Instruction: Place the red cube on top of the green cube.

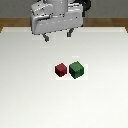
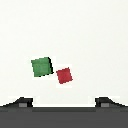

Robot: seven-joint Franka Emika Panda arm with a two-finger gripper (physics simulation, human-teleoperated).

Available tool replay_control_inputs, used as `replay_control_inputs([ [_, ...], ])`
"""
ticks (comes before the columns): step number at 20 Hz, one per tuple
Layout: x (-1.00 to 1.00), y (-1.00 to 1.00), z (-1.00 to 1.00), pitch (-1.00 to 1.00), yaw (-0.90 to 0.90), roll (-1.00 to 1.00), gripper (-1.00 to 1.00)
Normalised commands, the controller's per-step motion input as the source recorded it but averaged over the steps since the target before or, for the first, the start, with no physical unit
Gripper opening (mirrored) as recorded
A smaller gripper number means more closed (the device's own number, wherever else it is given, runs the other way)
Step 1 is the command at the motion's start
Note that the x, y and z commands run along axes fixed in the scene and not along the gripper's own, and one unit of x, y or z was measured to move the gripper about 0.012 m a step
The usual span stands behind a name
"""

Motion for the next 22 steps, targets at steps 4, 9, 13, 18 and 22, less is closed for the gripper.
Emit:
replay_control_inputs([
  [4, 0.5, 0.0, 0.0, 0.0, 0.0, 0.0, 1.0],
  [9, 0.0, 0.0, -0.6, 0.0, 0.0, 0.0, 1.0],
  [13, 0.0, 0.0, -0.75, 0.0, 0.0, 0.0, 1.0],
  [18, -0.2, 0.0, -0.2, 0.0, 0.0, 0.0, 1.0],
  [22, 0.0, 0.0, -0.25, 0.0, 0.0, 0.0, 1.0],
])
